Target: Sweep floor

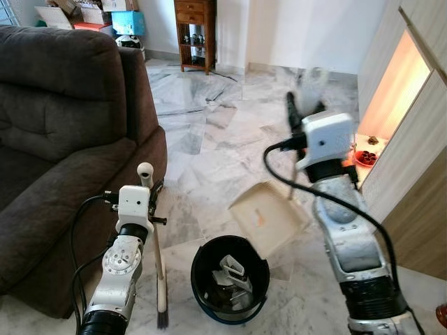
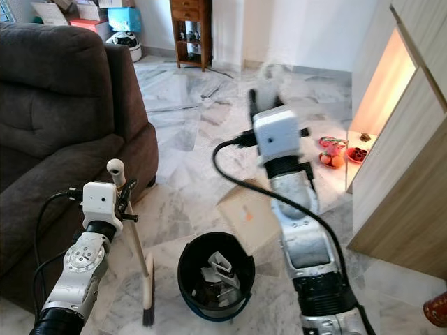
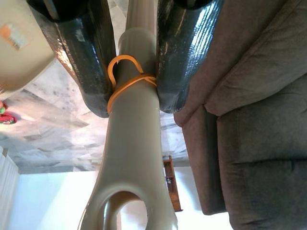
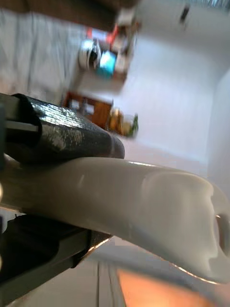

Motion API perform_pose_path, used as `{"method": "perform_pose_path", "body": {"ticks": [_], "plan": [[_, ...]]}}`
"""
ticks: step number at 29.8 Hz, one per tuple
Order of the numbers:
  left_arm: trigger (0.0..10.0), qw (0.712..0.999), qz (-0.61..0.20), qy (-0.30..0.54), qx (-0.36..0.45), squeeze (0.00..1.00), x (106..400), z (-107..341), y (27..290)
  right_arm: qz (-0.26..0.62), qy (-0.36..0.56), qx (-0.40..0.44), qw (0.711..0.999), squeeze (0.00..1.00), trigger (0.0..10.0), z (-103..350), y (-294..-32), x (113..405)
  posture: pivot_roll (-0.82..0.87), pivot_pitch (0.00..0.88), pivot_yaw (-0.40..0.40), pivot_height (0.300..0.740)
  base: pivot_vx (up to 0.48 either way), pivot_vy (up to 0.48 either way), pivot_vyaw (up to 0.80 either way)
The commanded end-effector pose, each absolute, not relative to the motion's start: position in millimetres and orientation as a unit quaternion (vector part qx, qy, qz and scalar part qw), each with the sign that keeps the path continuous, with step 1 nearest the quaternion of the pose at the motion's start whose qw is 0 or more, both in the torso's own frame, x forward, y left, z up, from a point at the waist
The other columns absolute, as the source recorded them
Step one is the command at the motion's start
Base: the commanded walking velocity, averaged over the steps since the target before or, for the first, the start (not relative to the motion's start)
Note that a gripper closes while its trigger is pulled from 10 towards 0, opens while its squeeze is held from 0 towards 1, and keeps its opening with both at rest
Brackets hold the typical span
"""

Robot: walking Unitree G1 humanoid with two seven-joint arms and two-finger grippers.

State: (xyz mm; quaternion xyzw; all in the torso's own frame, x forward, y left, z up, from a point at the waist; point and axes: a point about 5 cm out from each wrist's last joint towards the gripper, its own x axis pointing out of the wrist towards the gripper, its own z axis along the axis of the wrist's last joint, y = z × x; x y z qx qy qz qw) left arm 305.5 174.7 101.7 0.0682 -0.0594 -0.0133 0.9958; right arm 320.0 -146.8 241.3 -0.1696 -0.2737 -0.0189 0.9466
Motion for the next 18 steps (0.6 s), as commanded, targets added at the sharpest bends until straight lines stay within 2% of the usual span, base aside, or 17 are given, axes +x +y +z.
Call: {"method": "perform_pose_path", "body": {"ticks": [1,8,11,14,18], "plan": [[10.0,0.993,-0.018,-0.09,0.068,0.0,306.8,113.7,173.5,-0.053,-0.3,-0.195,0.932,0.0,10.0,253.7,-157.4,320.8,0.11,0.0,0.017,0.74,0.0,0.0,0.0],[10.0,0.993,-0.022,-0.09,0.067,0.0,305.7,113.3,173.1,-0.095,-0.262,-0.221,0.935,0.0,10.0,233.2,-181.0,324.0,0.12,0.0,0.017,0.74,0.0,0.0,0.0],[10.0,0.994,-0.024,-0.088,0.066,0.0,303.6,112.0,173.9,-0.11,-0.211,-0.218,0.946,0.0,10.0,205.3,-193.4,325.7,0.11,0.0,0.016,0.74,0.0,0.0,0.0],[10.0,0.994,-0.026,-0.086,0.066,0.0,301.1,110.1,174.3,-0.105,-0.173,-0.195,0.96,0.0,10.0,182.1,-196.6,325.0,0.11,0.0,0.015,0.74,0.0,0.0,0.0],[10.0,0.994,-0.029,-0.084,0.066,0.0,296.9,108.4,175.1,-0.104,-0.125,-0.203,0.965,0.0,10.0,147.7,-200.4,322.7,0.12,0.0,0.016,0.74,0.0,0.0,0.0]]}}
